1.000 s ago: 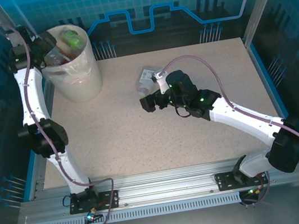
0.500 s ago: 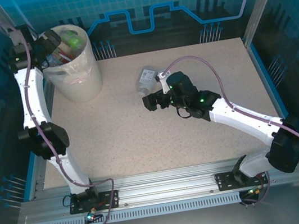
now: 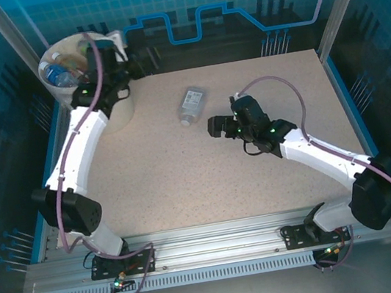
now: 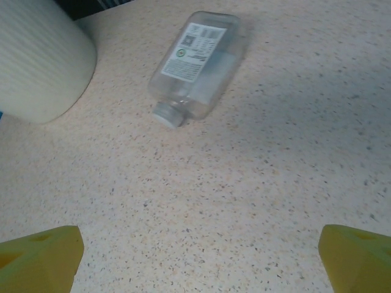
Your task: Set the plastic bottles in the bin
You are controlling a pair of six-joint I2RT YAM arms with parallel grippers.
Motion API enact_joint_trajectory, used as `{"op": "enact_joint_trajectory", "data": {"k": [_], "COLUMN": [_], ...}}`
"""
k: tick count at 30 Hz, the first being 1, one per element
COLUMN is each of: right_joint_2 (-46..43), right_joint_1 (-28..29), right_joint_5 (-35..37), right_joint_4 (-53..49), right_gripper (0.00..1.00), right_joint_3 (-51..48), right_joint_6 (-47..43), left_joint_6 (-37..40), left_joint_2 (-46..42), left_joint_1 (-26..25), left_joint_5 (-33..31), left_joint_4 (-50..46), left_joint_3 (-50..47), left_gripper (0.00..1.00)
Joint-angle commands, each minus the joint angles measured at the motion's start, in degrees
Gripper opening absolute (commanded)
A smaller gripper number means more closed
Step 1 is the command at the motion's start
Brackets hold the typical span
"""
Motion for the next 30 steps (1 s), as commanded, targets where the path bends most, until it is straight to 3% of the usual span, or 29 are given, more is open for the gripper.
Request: {"op": "enact_joint_trajectory", "data": {"k": [1,5,11,24,30], "right_joint_2": [-3.2,-5.2,-7.8,-9.8,-10.6], "right_joint_1": [-1.5,-2.4,-2.7,-2.8,-2.8], "right_joint_5": [1.5,1.7,3.0,3.5,3.6], "right_joint_4": [-0.5,-1.7,-2.7,-4.1,-4.6], "right_gripper": [1.0,1.0,1.0,1.0,1.0], "right_joint_3": [-2.2,-3.4,-4.4,-4.2,-4.7], "right_joint_6": [4.4,4.5,3.7,2.9,2.9], "left_joint_6": [3.0,4.1,1.6,3.1,7.9], "left_joint_2": [2.6,7.9,16.8,34.6,41.2], "left_joint_1": [-4.1,-8.9,-11.1,-11.8,-11.8], "left_joint_5": [-2.8,-5.7,-4.8,-4.1,-11.2], "left_joint_4": [1.3,-1.8,-5.6,-14.7,-18.1], "left_joint_3": [-1.7,-0.3,3.7,18.7,25.8], "left_gripper": [0.99,0.99,0.99,0.99,0.99]}}
